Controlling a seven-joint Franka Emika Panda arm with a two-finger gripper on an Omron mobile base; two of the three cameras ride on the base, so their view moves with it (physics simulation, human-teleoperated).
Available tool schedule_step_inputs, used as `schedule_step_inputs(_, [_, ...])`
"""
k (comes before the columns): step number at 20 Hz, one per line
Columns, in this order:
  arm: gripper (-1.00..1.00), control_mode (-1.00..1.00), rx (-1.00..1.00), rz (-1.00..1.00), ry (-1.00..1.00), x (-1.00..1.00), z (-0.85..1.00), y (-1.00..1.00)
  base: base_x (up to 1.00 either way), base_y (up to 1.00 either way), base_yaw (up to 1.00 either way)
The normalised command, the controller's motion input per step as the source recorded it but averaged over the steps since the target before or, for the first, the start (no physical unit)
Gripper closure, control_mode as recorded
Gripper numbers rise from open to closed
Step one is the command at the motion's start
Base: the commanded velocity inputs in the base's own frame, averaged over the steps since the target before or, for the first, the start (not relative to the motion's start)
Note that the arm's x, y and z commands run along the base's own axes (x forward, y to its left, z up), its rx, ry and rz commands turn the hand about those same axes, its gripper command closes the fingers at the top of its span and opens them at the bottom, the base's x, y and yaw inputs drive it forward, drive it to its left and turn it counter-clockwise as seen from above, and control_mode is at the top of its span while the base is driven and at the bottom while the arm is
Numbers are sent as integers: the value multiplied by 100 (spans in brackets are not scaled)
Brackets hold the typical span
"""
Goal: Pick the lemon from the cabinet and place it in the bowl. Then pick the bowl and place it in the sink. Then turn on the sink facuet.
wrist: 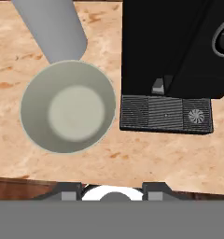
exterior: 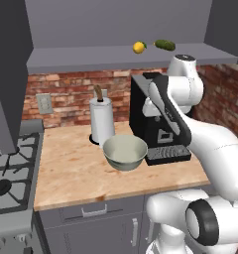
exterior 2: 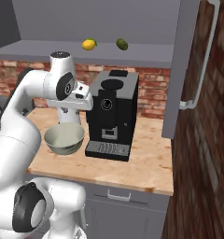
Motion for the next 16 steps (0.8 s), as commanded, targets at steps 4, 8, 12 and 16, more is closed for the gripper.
schedule_step_inputs(4, [-100, -100, 0, 3, -8, -34, 14, 0, 0, 0, 0])
schedule_step_inputs(8, [-100, -100, -10, 0, -30, -30, 77, 11, 0, 0, 0])
schedule_step_inputs(12, [-100, -100, -9, 0, -37, -3, 96, 14, 0, 0, 0])
schedule_step_inputs(16, [-100, -100, -2, -6, -26, 20, 100, 0, 0, 0, 0])
